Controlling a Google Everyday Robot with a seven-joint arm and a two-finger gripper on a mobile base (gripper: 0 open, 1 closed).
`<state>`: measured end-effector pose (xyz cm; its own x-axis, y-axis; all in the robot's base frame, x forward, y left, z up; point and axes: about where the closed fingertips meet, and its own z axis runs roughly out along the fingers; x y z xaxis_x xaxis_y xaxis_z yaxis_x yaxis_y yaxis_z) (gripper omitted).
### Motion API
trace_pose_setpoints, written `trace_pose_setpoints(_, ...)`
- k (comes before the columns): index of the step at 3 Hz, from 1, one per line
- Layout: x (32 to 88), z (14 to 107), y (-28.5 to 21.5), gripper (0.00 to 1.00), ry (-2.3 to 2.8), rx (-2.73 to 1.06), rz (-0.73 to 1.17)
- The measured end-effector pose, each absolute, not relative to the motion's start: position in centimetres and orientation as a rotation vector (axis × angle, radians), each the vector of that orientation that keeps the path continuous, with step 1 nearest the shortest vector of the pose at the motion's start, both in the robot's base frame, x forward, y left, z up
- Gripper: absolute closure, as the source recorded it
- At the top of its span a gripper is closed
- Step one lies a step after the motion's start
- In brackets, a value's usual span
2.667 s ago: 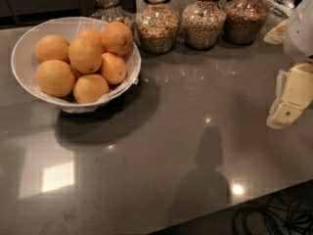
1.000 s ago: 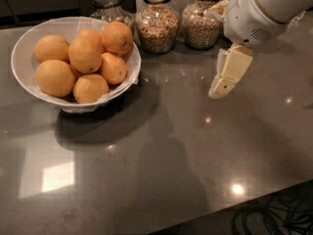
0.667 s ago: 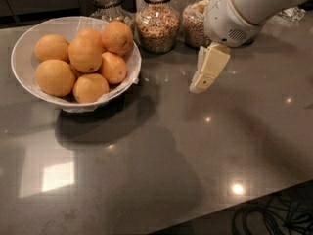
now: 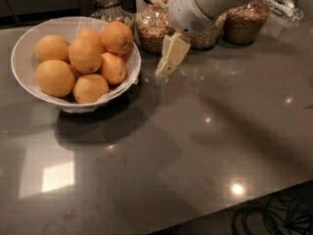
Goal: Pick orange from white bowl
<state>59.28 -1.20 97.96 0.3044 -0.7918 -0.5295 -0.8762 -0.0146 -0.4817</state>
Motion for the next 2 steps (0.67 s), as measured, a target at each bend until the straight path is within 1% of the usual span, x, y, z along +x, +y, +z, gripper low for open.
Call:
trace_pose_setpoints(1, 60.55, 98.2, 2.07, 0.0, 1.402, -1.822, 0.188)
trace_pose_setpoints(2, 60.57, 98.18, 2.13, 0.0, 1.401, -1.823, 0.188)
